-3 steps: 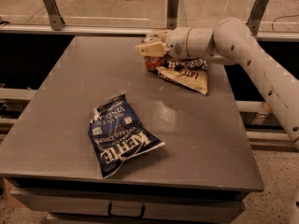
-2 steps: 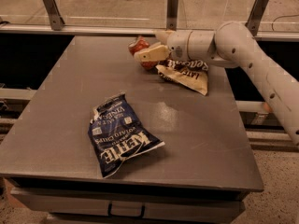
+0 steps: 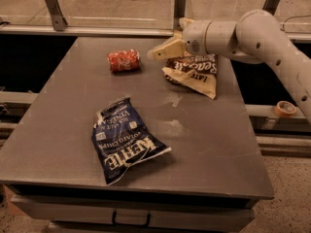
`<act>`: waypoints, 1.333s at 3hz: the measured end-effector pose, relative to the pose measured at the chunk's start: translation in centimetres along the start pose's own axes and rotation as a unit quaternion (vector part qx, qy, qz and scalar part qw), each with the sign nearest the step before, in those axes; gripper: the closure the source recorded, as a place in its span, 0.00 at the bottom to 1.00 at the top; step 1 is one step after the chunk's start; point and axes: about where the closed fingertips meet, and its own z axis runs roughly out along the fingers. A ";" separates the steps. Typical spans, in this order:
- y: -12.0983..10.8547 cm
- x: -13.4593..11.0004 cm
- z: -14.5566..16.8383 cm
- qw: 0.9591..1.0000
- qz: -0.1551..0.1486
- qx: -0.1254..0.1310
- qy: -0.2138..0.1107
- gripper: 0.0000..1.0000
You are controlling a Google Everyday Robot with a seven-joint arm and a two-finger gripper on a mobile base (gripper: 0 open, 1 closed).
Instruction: Move coke can near brown chip bag
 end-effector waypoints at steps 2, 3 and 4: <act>-0.8 -5.0 -3.8 0.996 -0.062 0.031 0.056 0.00; -1.4 -8.7 -8.8 0.985 -0.106 0.085 0.104 0.00; -0.4 -14.6 -15.1 0.964 -0.166 0.149 0.144 0.00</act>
Offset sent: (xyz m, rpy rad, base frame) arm -0.0234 -0.0521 0.0995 -0.3091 -0.0718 -0.0921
